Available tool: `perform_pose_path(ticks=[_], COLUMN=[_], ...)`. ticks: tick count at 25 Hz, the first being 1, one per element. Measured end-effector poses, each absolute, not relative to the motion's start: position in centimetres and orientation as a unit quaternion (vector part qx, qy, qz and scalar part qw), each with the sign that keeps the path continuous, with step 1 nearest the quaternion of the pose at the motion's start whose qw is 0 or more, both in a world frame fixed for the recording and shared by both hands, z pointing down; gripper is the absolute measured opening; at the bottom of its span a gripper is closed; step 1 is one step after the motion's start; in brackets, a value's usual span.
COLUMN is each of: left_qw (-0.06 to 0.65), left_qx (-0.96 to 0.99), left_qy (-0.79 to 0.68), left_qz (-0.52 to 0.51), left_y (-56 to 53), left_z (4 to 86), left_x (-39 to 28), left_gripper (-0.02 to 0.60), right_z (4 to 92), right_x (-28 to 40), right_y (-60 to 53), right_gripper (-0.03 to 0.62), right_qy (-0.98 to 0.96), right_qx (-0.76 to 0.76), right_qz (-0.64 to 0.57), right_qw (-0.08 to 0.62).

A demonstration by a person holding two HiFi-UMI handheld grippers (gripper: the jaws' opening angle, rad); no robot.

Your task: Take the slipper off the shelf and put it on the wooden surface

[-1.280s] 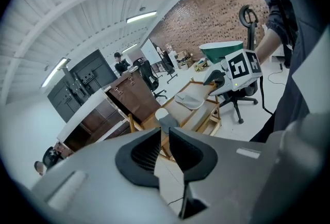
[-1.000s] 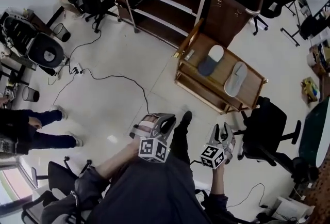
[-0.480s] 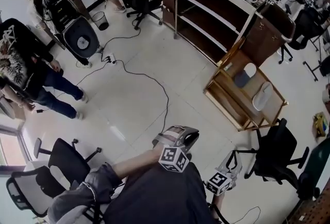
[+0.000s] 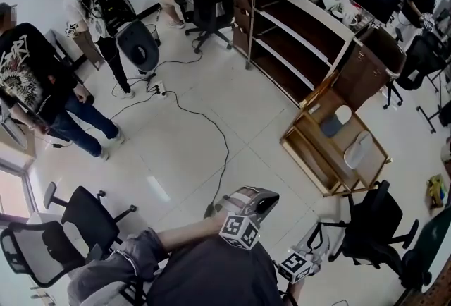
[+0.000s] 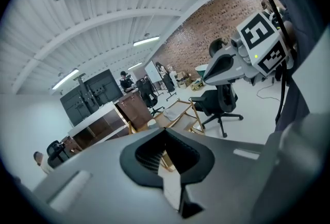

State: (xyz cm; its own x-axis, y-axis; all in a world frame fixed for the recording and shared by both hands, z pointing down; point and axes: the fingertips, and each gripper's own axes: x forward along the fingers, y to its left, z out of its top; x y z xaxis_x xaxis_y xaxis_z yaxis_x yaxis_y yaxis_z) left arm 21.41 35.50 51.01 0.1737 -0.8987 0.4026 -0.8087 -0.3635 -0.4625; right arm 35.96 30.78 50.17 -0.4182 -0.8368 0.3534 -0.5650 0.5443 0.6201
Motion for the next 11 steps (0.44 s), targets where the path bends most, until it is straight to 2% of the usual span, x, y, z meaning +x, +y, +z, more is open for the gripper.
perform_pose_path(ticks=[11], left_qw=[0.069], left_qx=[-0.791], left_qy=[0.562], left_qz=[-0.230], left_y=[36.2], left_z=[47.8], left_x=[21.9], left_gripper=[0.015], right_z=[48.9], right_x=[35.2], right_y=[31.2], right_gripper=[0.005], right_qy=[-0.818], right_qx=[0.430], right_qz=[-0.217], right_qw=[0.315])
